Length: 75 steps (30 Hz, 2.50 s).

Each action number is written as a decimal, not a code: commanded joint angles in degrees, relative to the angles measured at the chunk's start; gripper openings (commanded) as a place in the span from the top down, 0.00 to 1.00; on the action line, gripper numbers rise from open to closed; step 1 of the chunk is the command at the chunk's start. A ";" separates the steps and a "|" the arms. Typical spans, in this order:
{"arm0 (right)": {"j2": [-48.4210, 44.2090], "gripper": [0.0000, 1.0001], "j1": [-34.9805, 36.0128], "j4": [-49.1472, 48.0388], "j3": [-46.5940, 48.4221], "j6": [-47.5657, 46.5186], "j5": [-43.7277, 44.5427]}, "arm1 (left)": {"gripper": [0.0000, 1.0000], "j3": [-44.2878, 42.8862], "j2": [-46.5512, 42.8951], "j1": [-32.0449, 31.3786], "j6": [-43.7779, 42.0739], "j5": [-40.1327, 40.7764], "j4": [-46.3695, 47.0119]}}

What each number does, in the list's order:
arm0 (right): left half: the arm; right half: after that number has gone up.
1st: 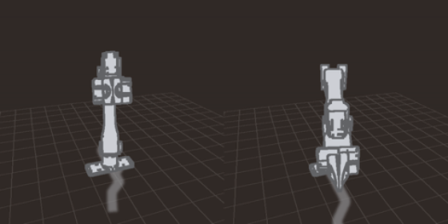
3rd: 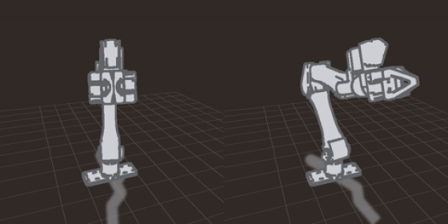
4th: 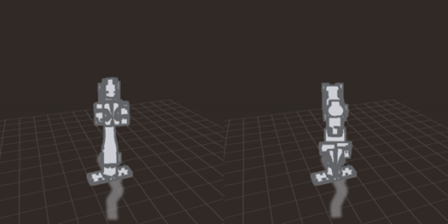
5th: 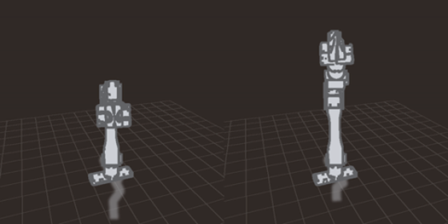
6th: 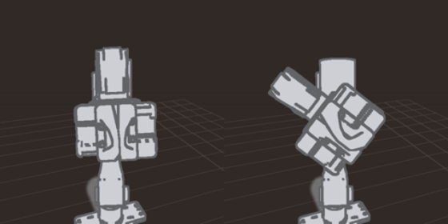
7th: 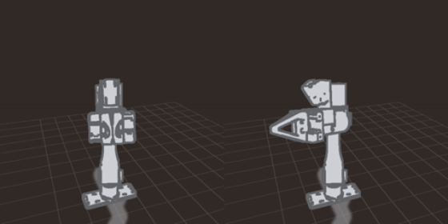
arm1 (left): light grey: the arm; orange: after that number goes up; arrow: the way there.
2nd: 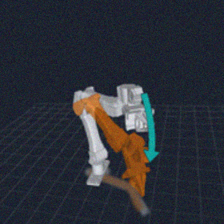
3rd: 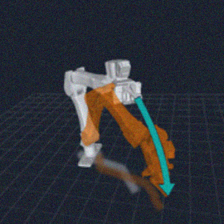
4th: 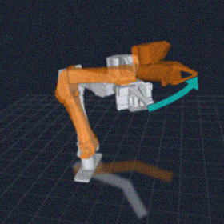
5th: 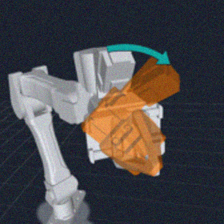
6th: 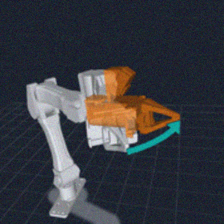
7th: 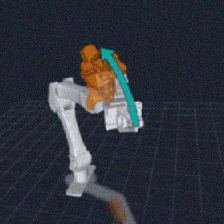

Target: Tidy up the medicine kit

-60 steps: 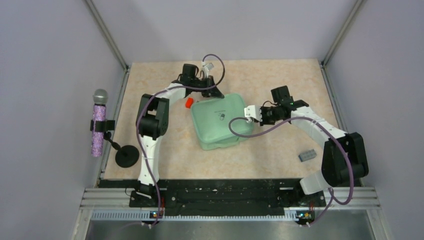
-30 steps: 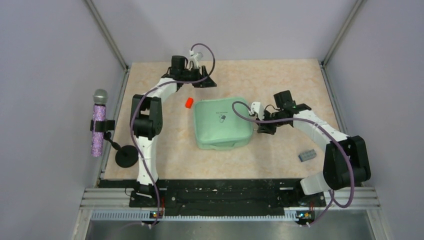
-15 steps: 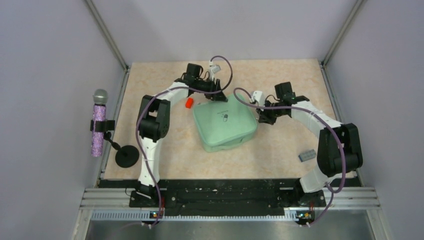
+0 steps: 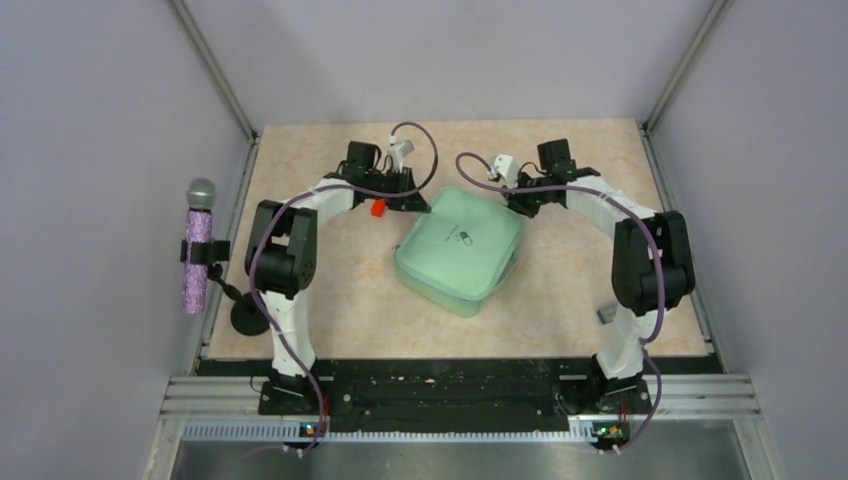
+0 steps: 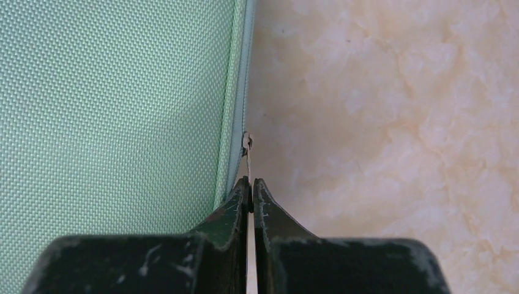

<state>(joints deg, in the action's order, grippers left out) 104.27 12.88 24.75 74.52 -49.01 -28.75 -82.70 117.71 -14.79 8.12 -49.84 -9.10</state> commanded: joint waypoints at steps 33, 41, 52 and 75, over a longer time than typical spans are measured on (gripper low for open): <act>9.55 1.00 5.71 -3.89 13.39 -4.31 -4.23 | 0.53 -18.74 15.89 -2.21 0.79 -13.34 -4.79; 9.38 1.00 1.61 -1.39 13.72 -10.56 -3.36 | 0.99 -17.92 14.44 -1.30 -13.76 -13.85 -16.75; 5.76 1.00 -4.18 4.34 7.47 -24.52 -1.95 | 1.00 -18.10 12.28 2.39 -9.65 -16.25 -14.02; -21.78 1.00 -5.07 12.34 -19.40 -22.59 -6.63 | 1.00 -17.66 12.38 5.47 4.92 -9.62 -2.03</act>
<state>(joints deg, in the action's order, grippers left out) 90.39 7.73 32.14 61.36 -76.12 -38.76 -101.69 132.49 -14.46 5.19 -68.03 -18.35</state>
